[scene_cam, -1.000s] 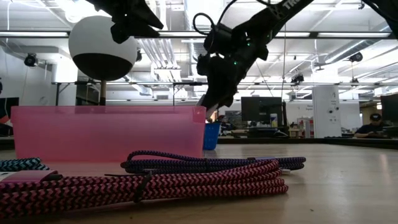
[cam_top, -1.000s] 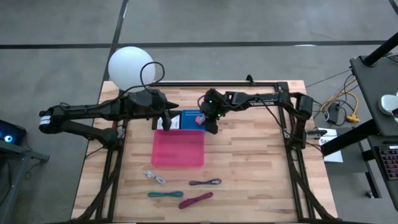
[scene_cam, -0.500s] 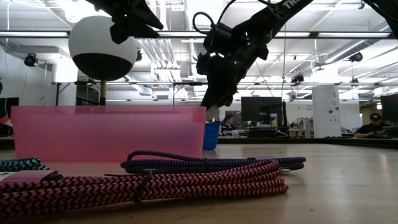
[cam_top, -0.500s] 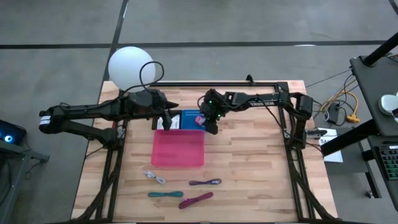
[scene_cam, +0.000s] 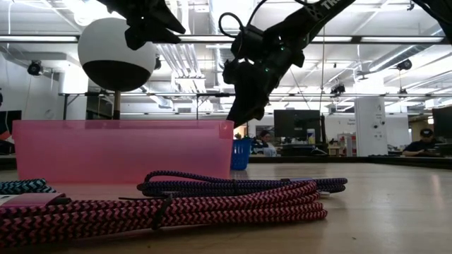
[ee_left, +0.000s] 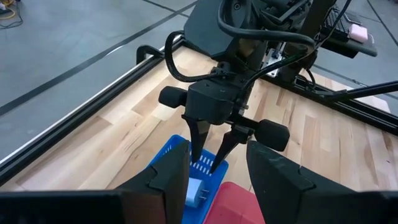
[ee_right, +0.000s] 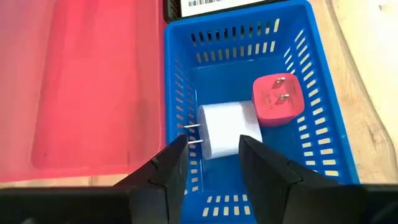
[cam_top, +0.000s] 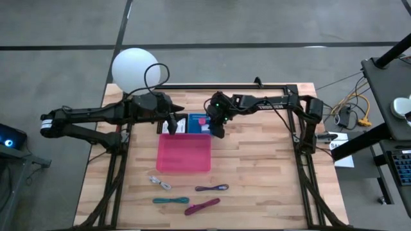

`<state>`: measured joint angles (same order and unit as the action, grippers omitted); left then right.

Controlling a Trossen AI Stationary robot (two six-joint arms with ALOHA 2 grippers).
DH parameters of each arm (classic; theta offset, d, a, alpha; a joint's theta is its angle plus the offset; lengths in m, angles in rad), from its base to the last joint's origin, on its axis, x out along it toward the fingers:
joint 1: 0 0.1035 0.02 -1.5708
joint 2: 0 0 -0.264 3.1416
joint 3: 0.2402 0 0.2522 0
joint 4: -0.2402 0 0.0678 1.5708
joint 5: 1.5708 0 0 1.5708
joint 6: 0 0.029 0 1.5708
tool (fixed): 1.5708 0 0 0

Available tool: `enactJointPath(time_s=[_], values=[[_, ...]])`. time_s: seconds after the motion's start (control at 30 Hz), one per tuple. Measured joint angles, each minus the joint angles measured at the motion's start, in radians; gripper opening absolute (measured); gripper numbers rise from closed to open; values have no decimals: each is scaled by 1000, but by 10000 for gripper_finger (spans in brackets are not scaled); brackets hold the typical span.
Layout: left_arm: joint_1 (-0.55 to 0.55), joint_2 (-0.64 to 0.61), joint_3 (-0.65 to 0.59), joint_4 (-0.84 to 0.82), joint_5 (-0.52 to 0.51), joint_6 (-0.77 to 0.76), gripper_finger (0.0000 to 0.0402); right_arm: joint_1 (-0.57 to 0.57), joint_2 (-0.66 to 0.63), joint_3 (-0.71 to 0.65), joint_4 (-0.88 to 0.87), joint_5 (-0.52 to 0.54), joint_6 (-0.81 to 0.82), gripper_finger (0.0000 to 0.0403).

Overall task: Pick and place items into bin
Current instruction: Put the white charger cable into the pink bin

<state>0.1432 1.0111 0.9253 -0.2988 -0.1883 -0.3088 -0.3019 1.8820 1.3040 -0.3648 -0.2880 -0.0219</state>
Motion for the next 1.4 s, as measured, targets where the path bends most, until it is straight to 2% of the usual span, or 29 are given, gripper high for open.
enactJointPath(time_s=[0.37,0.53,0.73,0.93,1.03,1.27,1.4], values=[[0,2,0,-16,5,0,144,0,-8,77,-6,2,94,121],[1,-2,0,-27,85,-1,144,0,-10,104,-26,2,135,121],[-1,-7,0,-59,286,-102,144,8,-23,117,-52,2,203,125],[-3,-18,0,-207,584,-240,144,16,-31,117,-52,1,211,115],[-26,-32,0,-290,677,-286,144,16,-31,117,-52,1,228,110],[-152,-53,28,-484,681,-288,144,18,-31,116,-52,1,255,98],[-254,-49,33,-500,644,-281,144,25,-32,116,-51,1,274,92]])
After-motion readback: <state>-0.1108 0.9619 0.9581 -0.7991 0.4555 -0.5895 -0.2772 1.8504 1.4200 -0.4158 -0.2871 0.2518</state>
